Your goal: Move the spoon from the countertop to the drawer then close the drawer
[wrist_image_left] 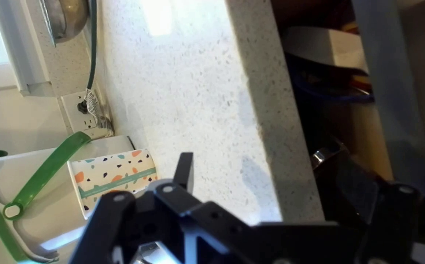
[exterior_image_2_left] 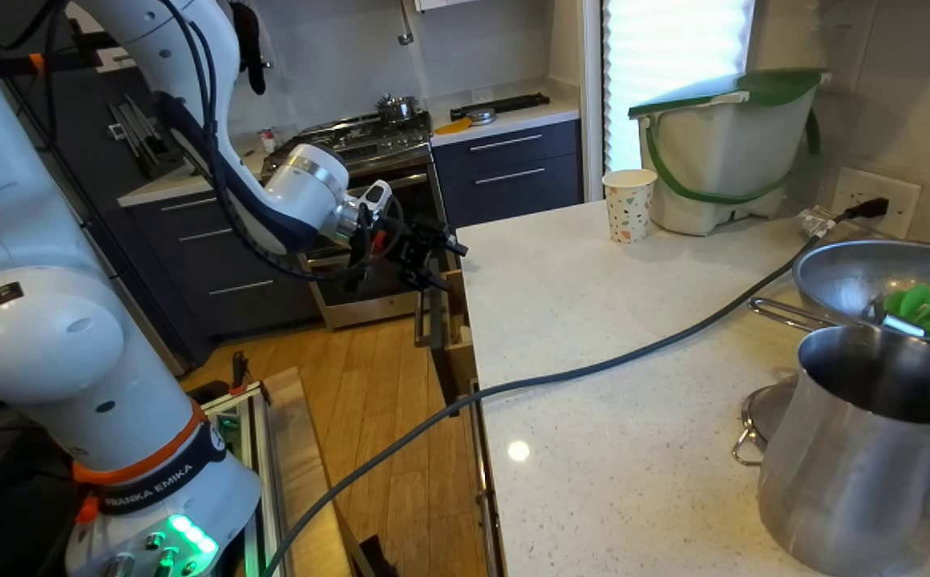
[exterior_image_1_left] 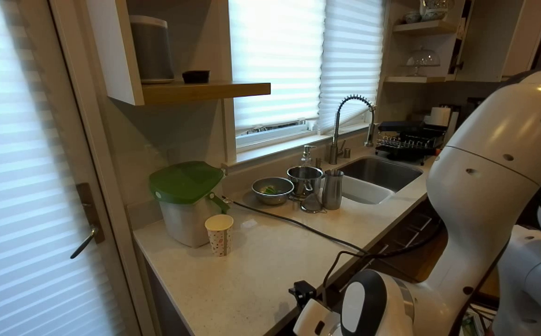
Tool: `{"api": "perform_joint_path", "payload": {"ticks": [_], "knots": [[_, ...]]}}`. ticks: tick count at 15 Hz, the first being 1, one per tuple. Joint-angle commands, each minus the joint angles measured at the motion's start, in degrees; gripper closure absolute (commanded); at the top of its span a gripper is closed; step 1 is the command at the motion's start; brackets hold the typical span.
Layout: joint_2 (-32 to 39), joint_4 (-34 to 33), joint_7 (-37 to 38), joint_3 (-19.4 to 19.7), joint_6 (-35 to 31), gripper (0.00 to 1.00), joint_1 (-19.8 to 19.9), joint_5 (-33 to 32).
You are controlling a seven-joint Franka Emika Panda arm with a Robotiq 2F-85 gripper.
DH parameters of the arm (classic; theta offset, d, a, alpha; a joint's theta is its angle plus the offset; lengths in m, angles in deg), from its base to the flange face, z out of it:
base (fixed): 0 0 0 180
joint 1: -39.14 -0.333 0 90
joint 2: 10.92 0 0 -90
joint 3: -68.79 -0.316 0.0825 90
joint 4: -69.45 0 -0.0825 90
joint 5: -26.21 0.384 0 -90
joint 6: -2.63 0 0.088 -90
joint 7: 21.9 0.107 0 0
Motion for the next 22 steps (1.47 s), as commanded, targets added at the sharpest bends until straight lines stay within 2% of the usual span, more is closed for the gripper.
{"api": "perform_joint_path", "payload": {"ticks": [1,6,12,22], "knots": [[1.12,-0.23,1.58,0.12,0.4,0.0,0.29,-1.86],[-2.58,0.85,-2.02,-0.8,-1.61,0.0,-0.18,3.92],[-6.28,2.07,-11.75,-1.08,-3.9,0.0,-0.75,13.84],[-5.08,4.2,-11.63,-0.75,-9.01,0.0,-0.56,10.22]]}}
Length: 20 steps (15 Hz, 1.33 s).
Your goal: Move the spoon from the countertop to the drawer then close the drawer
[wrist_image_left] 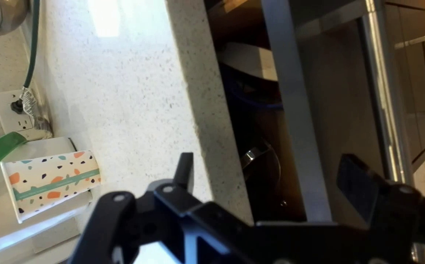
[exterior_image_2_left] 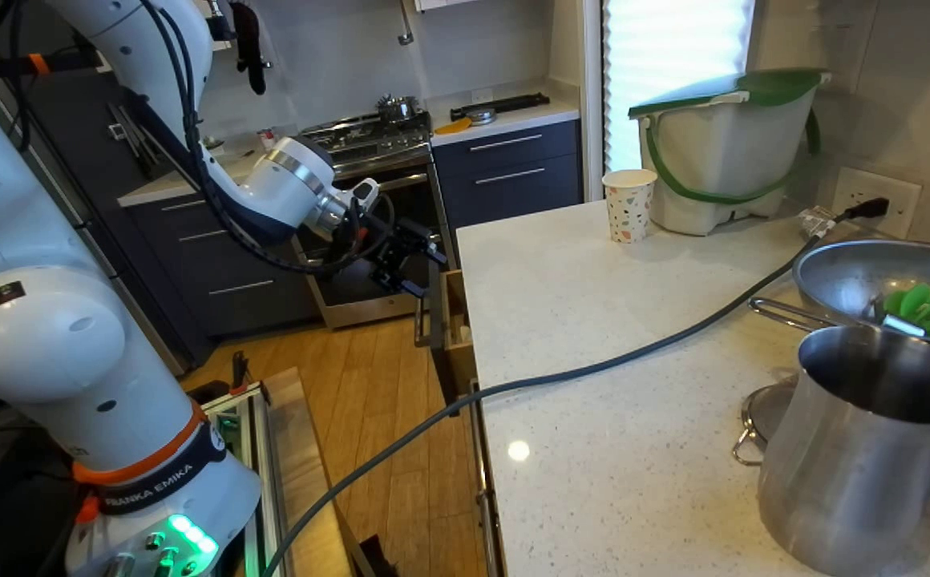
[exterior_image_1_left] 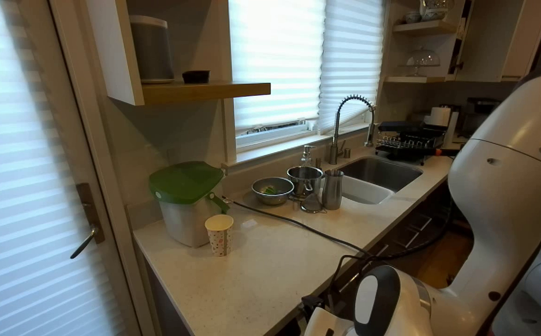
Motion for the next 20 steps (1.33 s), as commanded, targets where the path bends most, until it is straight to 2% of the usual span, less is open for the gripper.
{"api": "perform_joint_path", "payload": {"ticks": [1,13,20], "knots": [[-0.15,1.32,0.78,0.45,-0.41,0.0,0.21,-3.25],[2.91,0.66,7.3,2.64,0.1,0.0,2.06,-16.03],[2.79,0.51,9.03,4.17,-0.29,0.0,3.64,-17.83]]}}
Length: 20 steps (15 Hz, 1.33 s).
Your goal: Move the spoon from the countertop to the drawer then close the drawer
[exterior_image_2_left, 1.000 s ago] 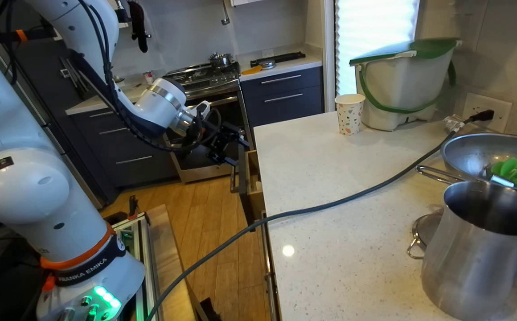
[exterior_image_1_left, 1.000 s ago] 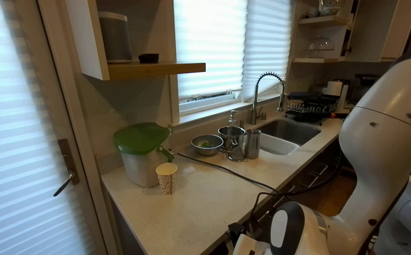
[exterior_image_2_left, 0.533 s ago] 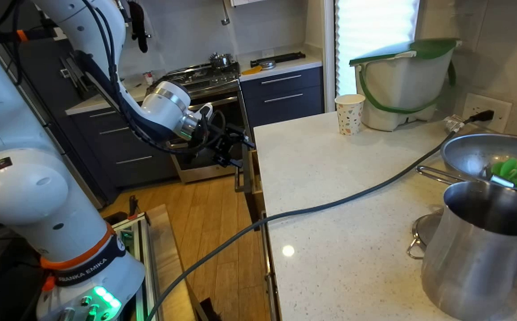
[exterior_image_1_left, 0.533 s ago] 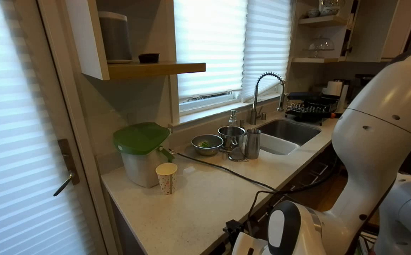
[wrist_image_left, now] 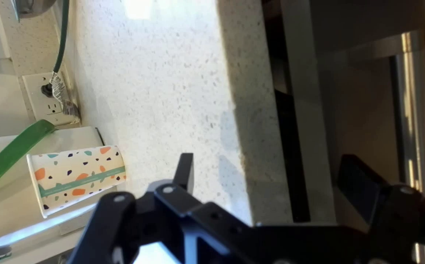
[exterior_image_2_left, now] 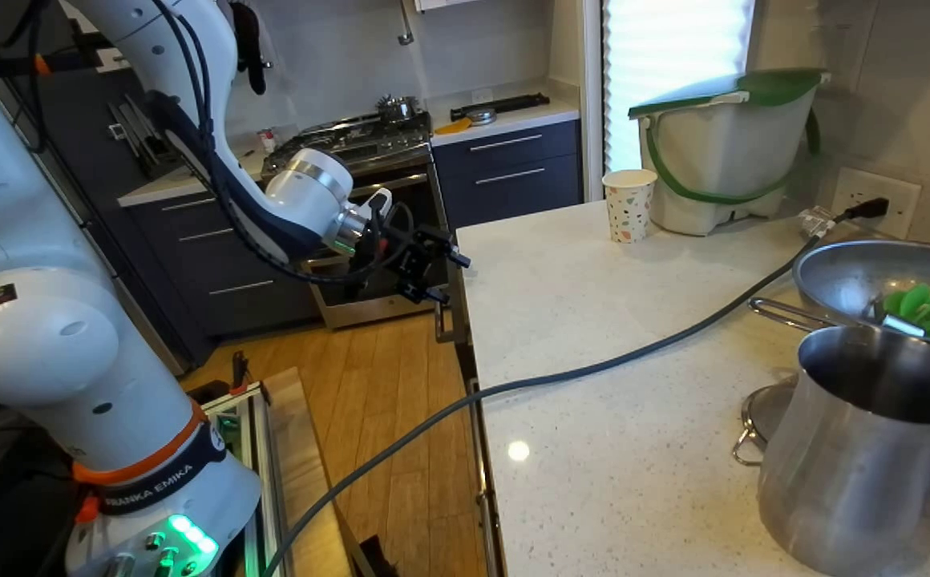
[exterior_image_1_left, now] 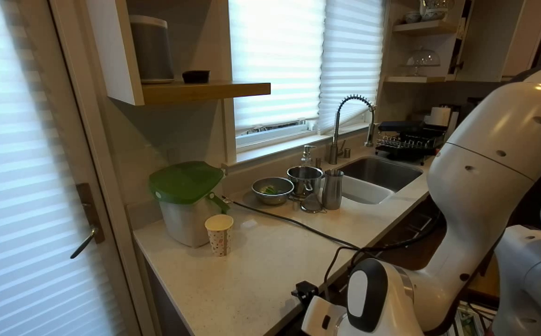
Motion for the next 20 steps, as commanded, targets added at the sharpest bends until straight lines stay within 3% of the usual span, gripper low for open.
{"api": "perform_joint_path", "payload": {"ticks": [1,5,9,15,20], "knots": [[-0.23,0.06,1.5,0.82,-0.95,0.0,0.97,-0.15],[-4.68,0.8,-0.26,1.38,-3.68,0.0,1.6,5.64],[-11.06,2.18,-4.83,2.46,-6.66,0.0,1.59,15.51],[-19.07,3.36,-16.95,6.18,-12.21,0.0,0.76,42.37],[-24.61,3.22,-25.24,11.23,-8.06,0.0,-4.24,65.1]]}}
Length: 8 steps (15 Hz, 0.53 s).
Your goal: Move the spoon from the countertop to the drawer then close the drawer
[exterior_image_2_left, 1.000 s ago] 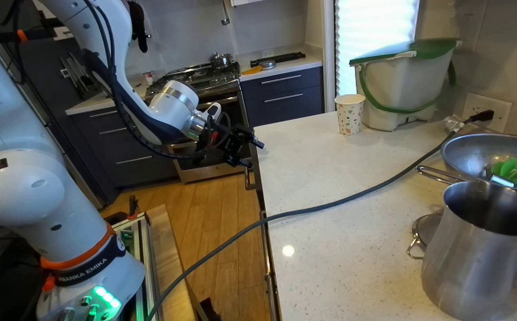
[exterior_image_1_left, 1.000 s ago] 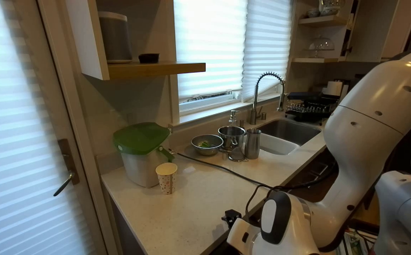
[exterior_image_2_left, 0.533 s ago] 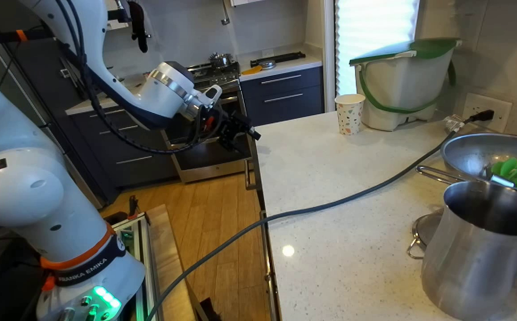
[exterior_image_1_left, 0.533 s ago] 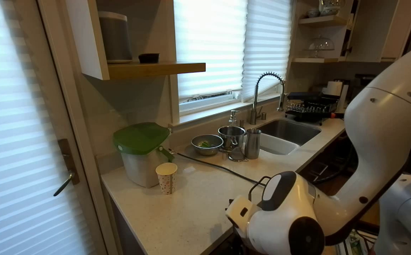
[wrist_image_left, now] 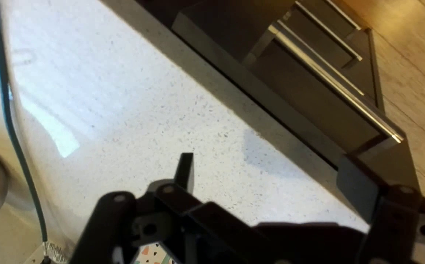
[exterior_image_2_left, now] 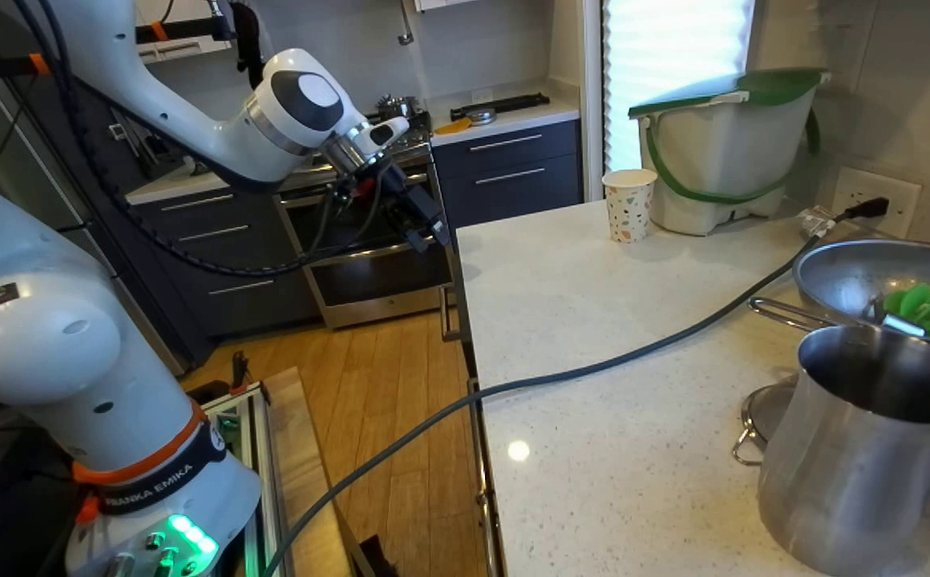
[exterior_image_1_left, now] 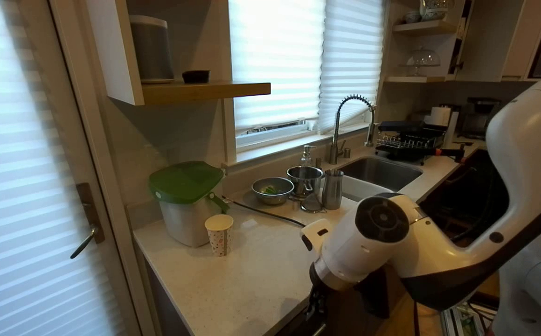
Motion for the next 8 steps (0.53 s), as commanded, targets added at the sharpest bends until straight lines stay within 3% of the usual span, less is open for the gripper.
{"api": "perform_joint_path", "payload": {"ticks": [1,4,8], "knots": [[-6.11,1.39,-5.97,-0.8,3.5,0.0,-0.15,15.6],[-9.22,0.52,-9.48,-3.27,7.38,0.0,1.52,25.74],[-12.94,-0.73,-9.98,-6.17,13.53,0.0,3.82,31.22]]}}
